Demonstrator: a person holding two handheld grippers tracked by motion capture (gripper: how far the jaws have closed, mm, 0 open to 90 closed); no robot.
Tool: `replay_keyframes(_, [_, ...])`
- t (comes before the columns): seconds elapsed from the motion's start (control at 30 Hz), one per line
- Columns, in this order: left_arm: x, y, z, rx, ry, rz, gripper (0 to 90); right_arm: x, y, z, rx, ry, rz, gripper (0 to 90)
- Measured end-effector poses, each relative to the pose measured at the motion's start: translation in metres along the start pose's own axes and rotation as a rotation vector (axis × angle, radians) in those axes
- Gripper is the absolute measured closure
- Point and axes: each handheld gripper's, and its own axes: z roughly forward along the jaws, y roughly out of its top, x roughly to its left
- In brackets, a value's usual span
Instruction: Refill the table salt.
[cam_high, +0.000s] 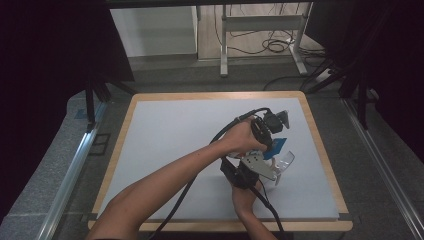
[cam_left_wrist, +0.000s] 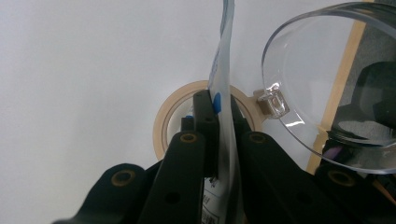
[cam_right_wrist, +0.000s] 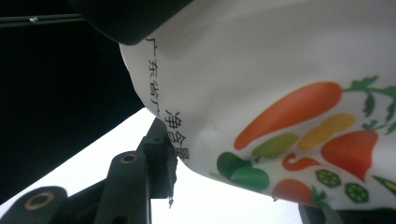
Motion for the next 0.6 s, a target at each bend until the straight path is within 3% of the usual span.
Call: replay_keyframes(0.6, [0.0004, -0.0001, -0.001, 0.001, 0.0, 0.002, 90.0, 0.0013, 0.0004, 0.0012, -0.007, -0.003, 0.008, 53.2])
